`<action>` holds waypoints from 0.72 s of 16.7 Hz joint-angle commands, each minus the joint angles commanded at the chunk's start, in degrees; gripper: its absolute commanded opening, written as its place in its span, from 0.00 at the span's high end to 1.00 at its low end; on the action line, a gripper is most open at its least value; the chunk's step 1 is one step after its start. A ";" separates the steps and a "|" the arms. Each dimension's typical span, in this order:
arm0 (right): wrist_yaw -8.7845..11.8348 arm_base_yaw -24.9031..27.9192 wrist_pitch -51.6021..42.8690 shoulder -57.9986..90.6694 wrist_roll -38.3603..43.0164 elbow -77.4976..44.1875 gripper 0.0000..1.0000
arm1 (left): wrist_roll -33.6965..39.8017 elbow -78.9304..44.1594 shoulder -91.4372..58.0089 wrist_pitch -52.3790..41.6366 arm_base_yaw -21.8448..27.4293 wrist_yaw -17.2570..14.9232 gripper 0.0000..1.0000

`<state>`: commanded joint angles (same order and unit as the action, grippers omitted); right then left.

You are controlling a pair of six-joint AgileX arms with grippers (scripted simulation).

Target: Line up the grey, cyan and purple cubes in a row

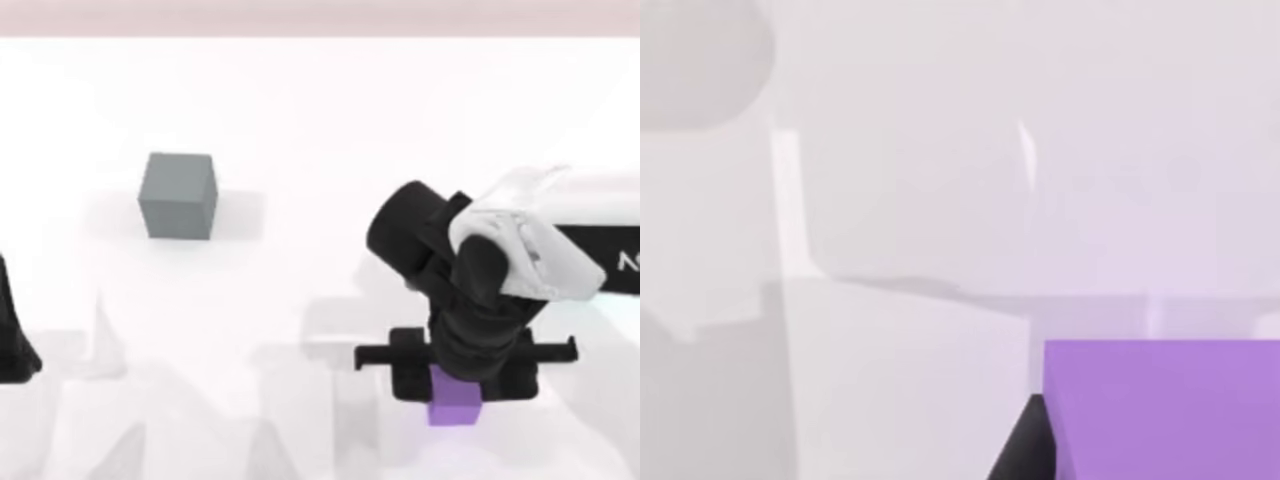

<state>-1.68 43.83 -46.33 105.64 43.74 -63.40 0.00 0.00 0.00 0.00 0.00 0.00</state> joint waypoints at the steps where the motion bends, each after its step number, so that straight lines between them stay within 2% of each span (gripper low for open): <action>1: 0.00 0.00 0.00 0.00 0.00 0.00 1.00 | 0.00 0.00 0.00 0.00 0.00 0.00 0.00; 3: 0.00 0.00 0.00 0.00 0.00 0.00 1.00 | 0.00 0.00 0.00 0.00 0.00 0.00 0.00; 12: 0.00 0.00 0.00 0.00 0.00 0.00 0.32 | 0.00 0.00 0.00 0.00 0.00 0.00 0.00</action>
<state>-1.68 43.83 -46.33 105.64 43.74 -63.40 0.00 0.00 0.00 0.00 0.00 0.00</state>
